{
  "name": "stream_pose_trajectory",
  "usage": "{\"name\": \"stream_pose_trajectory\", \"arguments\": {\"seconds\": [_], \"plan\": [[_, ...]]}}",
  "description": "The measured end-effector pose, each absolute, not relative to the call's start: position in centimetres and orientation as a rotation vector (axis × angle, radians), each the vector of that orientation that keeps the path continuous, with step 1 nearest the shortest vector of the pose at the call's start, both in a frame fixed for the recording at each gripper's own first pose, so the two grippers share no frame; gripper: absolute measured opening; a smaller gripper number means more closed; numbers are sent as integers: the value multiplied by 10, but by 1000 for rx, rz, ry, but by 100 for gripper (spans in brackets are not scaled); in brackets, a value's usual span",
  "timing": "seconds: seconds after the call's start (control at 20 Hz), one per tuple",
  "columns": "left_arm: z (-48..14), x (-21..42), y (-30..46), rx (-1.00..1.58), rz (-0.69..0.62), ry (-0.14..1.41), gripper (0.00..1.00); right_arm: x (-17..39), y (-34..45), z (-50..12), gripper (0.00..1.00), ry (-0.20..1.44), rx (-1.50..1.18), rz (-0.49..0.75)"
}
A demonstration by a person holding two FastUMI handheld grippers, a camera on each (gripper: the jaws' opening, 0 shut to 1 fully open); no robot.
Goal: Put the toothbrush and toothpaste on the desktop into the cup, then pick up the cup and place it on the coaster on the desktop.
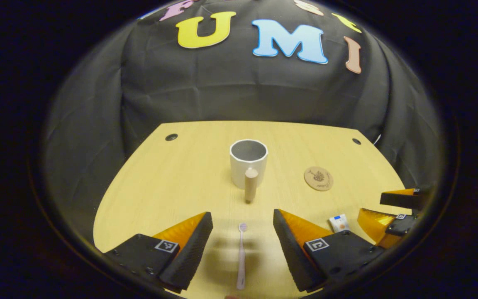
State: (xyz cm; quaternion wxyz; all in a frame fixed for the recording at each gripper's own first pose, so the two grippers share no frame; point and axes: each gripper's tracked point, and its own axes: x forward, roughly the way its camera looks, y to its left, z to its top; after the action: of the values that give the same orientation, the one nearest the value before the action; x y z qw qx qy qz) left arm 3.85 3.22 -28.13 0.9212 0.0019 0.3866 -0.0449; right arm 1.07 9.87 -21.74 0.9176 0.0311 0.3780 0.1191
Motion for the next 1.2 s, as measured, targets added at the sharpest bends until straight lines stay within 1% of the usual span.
{"name": "stream_pose_trajectory", "arguments": {"seconds": [0.5, 0.85, 1.2], "plan": [[-329, 21, 40, -3, -108, 1008, 95, -2, 111, -257, 89, 961, 81, 294], [-362, 1, 39, -1, -113, 1177, 95, -11, 113, -281, 88, 1081, 108, 300], [-381, -16, 36, -5, -116, 1305, 95, -25, 117, -303, 89, 1214, 144, 321]]}}
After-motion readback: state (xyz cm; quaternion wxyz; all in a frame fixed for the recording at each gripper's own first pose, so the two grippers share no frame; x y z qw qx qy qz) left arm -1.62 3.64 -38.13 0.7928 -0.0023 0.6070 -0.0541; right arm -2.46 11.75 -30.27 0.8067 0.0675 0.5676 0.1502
